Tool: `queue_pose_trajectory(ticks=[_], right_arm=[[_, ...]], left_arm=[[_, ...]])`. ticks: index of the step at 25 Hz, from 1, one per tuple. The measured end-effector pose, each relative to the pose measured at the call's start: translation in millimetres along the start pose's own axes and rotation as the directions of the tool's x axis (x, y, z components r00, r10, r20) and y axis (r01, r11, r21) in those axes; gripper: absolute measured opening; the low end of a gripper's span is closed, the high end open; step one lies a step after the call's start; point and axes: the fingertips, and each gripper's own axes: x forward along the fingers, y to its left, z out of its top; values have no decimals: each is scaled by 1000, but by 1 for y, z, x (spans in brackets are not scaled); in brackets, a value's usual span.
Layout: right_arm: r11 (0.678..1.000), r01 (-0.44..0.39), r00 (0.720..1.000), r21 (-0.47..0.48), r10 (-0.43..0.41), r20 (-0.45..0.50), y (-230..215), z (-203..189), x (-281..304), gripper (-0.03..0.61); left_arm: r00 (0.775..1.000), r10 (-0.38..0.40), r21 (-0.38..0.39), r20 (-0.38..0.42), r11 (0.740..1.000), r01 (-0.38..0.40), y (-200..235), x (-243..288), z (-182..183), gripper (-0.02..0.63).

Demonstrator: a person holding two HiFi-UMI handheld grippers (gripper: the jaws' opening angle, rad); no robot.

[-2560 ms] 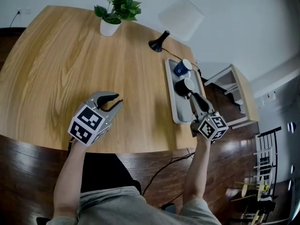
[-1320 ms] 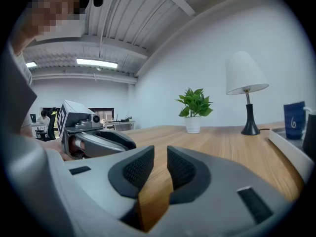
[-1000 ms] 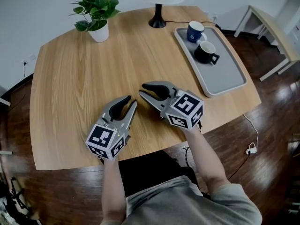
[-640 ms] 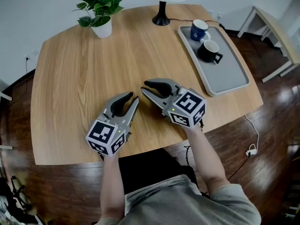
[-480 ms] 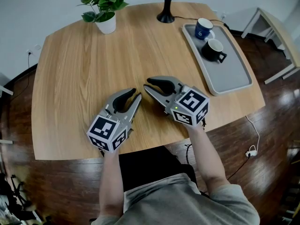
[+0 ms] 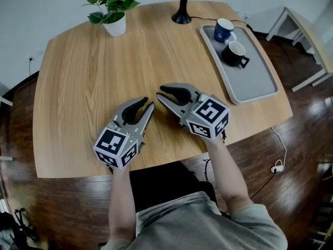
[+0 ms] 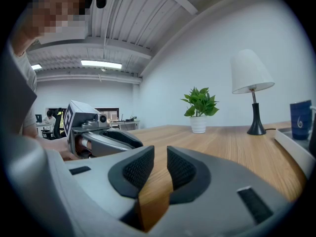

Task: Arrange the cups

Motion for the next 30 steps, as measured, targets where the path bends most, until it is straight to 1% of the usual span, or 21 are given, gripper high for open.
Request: queue_pose_trajectory(ticks=[9, 17, 30], right_arm=[[1000, -1, 1000, 5, 1, 3, 0, 1, 1, 74], [1000, -3, 1000, 5, 3, 0, -1, 0, -1, 74], [1000, 0, 1000, 6, 0, 0, -4, 0, -5, 74]], left_arm=[[1000, 1, -4, -21, 1000, -2, 1, 0, -1, 78], [1000, 2, 0, -2, 1000, -2, 0, 2, 0, 77], [1000, 1, 5, -2, 1000, -1, -3, 5, 0, 77]])
